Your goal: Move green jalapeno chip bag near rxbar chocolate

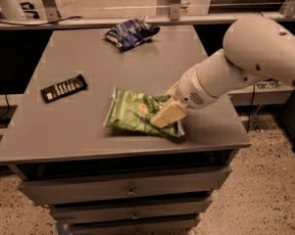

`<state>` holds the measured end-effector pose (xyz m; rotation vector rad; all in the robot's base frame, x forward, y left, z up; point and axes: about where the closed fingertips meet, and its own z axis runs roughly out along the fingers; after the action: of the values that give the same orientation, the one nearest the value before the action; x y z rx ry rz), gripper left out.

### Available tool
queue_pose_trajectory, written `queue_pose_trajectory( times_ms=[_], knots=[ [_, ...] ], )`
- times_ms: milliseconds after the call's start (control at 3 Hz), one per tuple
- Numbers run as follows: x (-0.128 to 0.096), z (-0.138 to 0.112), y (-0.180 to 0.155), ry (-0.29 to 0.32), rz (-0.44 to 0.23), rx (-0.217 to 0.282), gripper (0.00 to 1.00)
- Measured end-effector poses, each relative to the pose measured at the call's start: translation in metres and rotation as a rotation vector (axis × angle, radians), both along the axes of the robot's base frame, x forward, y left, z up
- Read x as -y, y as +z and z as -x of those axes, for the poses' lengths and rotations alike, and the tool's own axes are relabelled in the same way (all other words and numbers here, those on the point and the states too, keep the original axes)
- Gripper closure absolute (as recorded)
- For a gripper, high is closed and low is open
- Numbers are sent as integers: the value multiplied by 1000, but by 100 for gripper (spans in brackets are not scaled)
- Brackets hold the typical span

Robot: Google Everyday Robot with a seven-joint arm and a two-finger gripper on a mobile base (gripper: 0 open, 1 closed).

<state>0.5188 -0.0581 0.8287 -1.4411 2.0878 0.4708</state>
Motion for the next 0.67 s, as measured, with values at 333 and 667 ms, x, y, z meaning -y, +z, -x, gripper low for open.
queue_pose_trajectory(
  times_ms=[333,667],
  knots=[
    [2,-27,28,-15,3,48,86],
    [-2,-60,78,-28,-17,140,100]
  ],
)
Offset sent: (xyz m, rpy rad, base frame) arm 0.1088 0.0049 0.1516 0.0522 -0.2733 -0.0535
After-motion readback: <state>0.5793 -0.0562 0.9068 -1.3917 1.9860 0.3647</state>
